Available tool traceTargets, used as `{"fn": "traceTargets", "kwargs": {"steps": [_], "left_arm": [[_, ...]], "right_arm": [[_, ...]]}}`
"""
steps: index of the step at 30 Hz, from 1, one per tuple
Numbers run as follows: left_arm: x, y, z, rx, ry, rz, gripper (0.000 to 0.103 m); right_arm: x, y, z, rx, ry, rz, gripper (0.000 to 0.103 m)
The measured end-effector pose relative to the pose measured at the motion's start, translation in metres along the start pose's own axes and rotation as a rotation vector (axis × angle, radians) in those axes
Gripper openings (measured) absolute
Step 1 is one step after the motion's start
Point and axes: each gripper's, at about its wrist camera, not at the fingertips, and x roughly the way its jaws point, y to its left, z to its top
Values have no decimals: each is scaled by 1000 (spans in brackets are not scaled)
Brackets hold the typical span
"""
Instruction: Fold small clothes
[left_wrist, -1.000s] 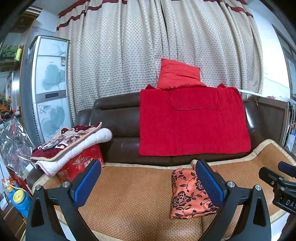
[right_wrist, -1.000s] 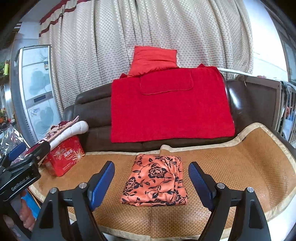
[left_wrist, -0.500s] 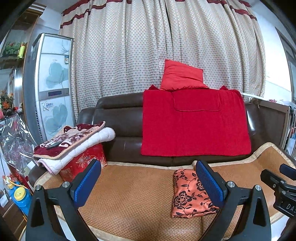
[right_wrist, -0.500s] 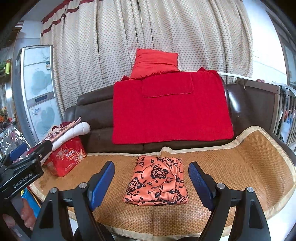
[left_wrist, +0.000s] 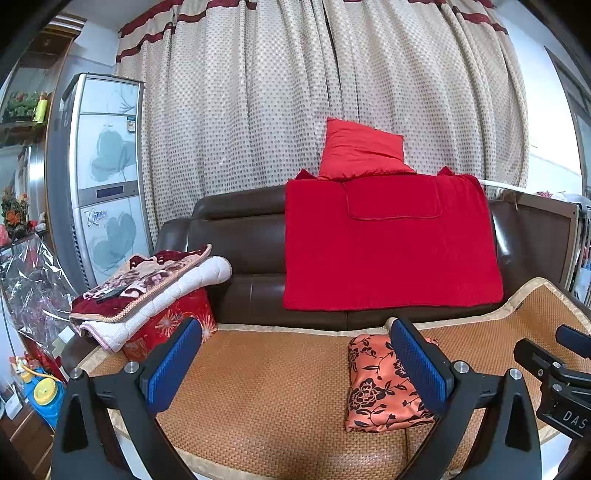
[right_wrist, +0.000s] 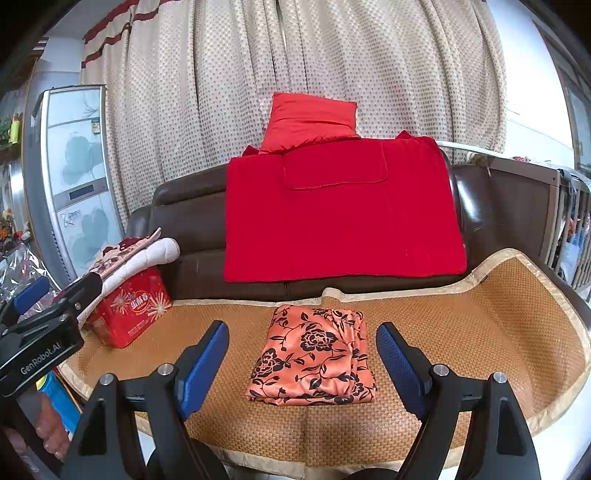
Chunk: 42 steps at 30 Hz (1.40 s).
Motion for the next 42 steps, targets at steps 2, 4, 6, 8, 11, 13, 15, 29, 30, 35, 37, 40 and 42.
{"fn": "traceTargets", "kwargs": {"steps": [2, 4, 6, 8, 11, 13, 15, 29, 30, 35, 37, 40, 42], "left_arm": [[0, 0, 0, -2, 1, -5, 102], [-1, 1, 1, -2, 2, -9, 102], [-1, 1, 1, -1, 2, -11, 102], [-3, 1, 1, 0, -1, -13, 102], [-4, 1, 2, 2, -3, -18, 102], [-4, 1, 3, 5, -5, -22, 102], [-5, 1, 3, 8, -6, -24, 102], [-1, 3, 5, 1, -3, -29, 102], [-1, 4, 5, -3, -4, -28, 102], [-2, 8, 4, -11, -4, -29, 102], [-2, 10, 4, -13, -6, -29, 102], [-3, 12, 5, -18, -9, -31, 102], [-3, 13, 5, -19, -12, -30, 102]], "right_arm": [[-1, 1, 1, -4, -3, -1, 85], [-2, 2, 1, -9, -5, -3, 85], [-2, 3, 1, -9, -7, -1, 85], [-3, 4, 0, -9, -8, 0, 85], [-3, 4, -1, -13, -6, -5, 85], [-3, 4, -1, -11, -3, -5, 85], [-3, 4, -1, -9, -1, -6, 85], [-5, 10, 3, -21, -11, -29, 85], [-4, 10, 4, -23, -11, -29, 85], [-5, 14, 4, -29, -13, -26, 85], [-5, 16, 4, -33, -13, -25, 85], [-6, 18, 5, -40, -14, -26, 85], [-5, 18, 5, -42, -12, -25, 85]]}}
